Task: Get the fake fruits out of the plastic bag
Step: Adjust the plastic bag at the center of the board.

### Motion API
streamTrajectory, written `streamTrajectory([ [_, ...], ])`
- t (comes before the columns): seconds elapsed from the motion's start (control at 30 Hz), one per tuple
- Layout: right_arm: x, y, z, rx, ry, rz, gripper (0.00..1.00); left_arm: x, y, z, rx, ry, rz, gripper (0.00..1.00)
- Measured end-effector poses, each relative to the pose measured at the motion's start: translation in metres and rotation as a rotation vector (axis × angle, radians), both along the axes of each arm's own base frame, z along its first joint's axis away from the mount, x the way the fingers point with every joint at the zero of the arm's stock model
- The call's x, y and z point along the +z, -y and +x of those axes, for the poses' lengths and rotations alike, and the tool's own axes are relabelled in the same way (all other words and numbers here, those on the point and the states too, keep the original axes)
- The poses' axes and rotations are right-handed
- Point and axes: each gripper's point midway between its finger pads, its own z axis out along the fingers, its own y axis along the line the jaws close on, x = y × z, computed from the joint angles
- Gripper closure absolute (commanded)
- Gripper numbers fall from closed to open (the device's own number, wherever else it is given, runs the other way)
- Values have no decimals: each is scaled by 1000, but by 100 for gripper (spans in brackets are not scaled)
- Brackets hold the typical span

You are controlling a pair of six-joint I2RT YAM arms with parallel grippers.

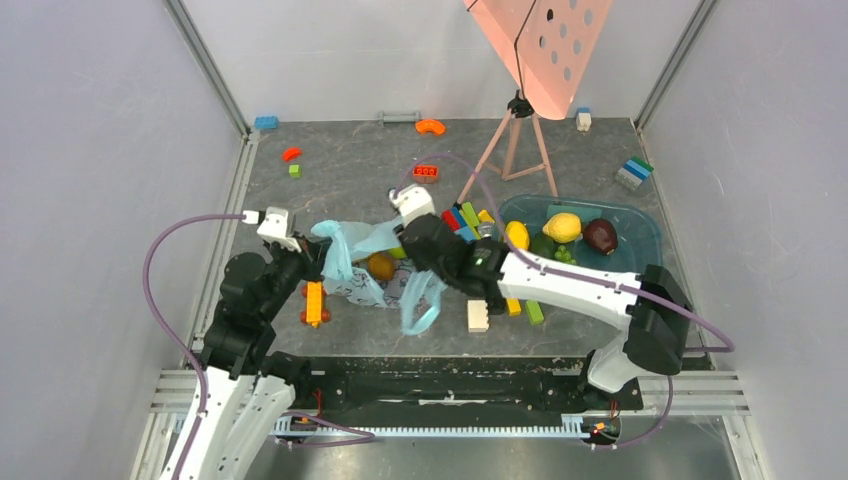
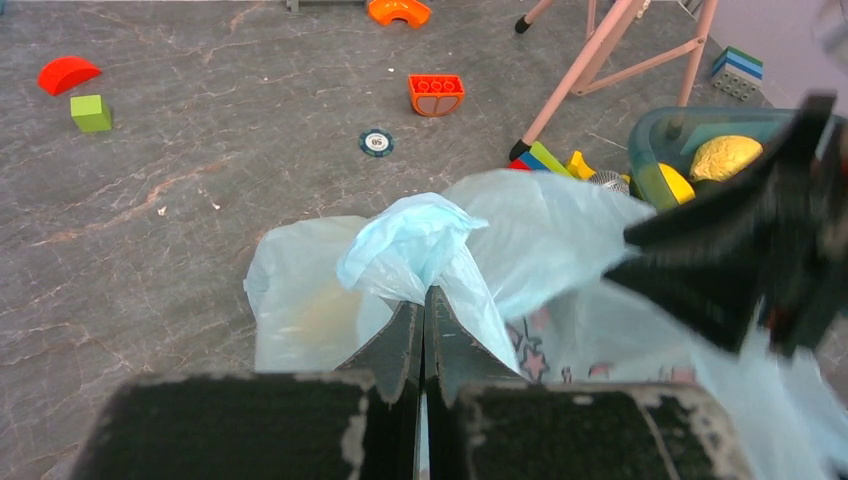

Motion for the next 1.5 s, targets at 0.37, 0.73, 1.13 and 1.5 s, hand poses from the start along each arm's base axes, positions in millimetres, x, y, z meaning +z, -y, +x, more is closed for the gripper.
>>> streamTrajectory([
  [0.37, -3, 54, 68, 1, -126, 78, 92, 3, -4, -23, -32, 201, 5, 98],
  [0.73, -39, 52, 68, 147, -398, 387, 100, 3, 15, -49, -218, 441, 126, 98],
  [1.13, -58, 59, 67, 154, -519, 539, 100, 7, 45, -72, -463, 577, 232, 98],
  [1.5, -80, 69, 76, 87, -536, 523, 40, 5, 54, -80, -544, 602, 252, 98],
])
